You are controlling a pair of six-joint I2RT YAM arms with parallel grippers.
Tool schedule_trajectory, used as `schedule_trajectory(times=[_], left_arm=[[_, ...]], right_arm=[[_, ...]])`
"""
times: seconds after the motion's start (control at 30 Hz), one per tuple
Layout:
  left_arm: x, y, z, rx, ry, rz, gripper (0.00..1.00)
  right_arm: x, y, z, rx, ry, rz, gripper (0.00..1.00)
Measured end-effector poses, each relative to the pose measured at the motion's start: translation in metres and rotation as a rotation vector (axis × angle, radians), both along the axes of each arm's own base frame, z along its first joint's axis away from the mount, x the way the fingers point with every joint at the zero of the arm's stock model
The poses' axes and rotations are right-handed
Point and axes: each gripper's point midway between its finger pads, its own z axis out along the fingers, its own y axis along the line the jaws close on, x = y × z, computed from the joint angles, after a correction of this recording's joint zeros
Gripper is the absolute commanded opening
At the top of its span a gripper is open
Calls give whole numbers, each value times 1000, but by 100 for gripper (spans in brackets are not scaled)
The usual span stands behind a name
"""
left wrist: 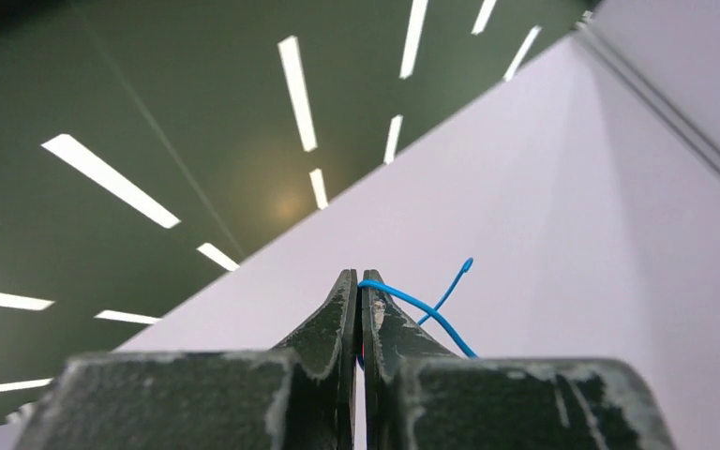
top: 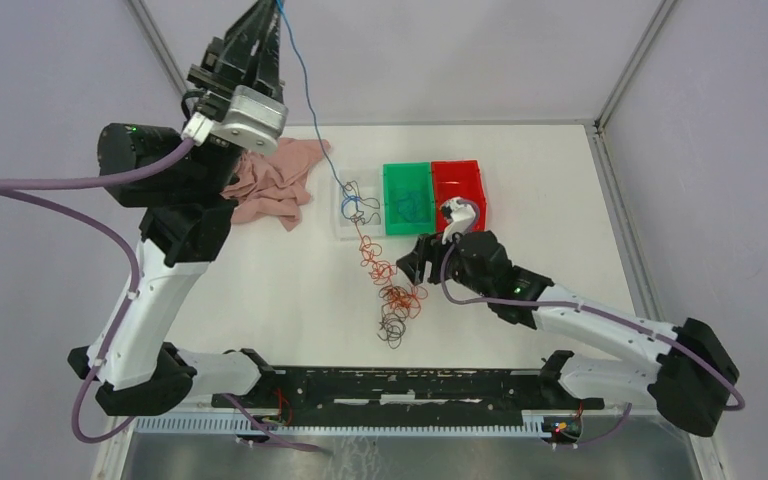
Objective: Untangle the cables
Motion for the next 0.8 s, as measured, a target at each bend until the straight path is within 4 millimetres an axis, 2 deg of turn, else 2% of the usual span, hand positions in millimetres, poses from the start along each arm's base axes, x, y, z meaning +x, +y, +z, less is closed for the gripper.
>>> schedule_trajectory(times=[0.1, 0.13, 0.2, 0.4, 0.63, 0.8], left_arm=[[9, -19, -27, 71, 62, -50, 3], [12, -24, -33, 89, 81, -63, 3], [15, -32, -42, 116, 105, -86, 3], [14, -39, -51, 146, 139, -128, 3], [10, -40, -52, 153, 146, -150, 3], [10, -42, -55, 160, 153, -158, 3]], right_arm=[[0, 7, 62, 58, -126, 67, 79], [-1, 10, 76, 67, -158, 95, 79], [-4, 14, 90, 68, -194, 143, 80], [-22, 25, 94, 43, -271, 321, 83], [-43, 45, 122, 117, -385, 514, 82], [-40, 60, 136, 146, -419, 543, 82]])
